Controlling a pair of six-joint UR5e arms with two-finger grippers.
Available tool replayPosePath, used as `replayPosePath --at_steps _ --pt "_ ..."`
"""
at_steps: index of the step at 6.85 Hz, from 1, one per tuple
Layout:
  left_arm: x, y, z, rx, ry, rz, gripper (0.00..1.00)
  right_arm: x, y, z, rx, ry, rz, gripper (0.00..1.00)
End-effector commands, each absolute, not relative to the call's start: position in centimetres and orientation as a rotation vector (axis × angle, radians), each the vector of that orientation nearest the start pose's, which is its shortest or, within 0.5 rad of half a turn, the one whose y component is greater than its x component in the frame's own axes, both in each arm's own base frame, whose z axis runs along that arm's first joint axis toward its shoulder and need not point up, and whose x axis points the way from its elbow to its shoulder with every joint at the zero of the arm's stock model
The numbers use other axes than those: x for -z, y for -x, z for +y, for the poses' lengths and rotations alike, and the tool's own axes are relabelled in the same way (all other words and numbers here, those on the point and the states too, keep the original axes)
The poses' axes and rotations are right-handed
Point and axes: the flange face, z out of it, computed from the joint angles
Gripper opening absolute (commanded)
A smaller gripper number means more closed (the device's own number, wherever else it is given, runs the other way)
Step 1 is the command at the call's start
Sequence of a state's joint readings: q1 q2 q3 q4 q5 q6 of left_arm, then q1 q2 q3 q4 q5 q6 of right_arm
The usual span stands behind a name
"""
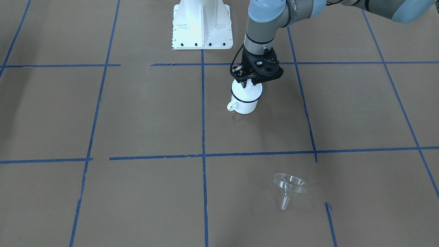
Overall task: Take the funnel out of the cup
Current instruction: 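Carry the white funnel over the enamel mug and lower it in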
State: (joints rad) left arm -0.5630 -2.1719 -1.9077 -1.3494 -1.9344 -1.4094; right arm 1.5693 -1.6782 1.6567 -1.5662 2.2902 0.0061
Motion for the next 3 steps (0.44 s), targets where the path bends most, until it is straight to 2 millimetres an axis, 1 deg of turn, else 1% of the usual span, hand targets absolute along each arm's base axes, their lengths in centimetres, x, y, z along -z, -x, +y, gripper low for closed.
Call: replayPosePath --at_steps 1,2,3 --pt "-20.31 -46.31 -40.8 0.248 0.075 0.784 0.62 -67.01 -6.7 -44.51 -0.01 0.019 -0.719 1.0" --pt "-20.41 -46.3 -40.81 0.246 0.073 0.783 1.0 -67.01 -6.7 -44.51 -0.01 0.019 -0.719 1.0" --pt "-20.07 -46.0 -40.73 0.244 0.068 0.791 1.0 -67.01 -6.7 -44.51 -0.01 0.019 -0.719 1.0"
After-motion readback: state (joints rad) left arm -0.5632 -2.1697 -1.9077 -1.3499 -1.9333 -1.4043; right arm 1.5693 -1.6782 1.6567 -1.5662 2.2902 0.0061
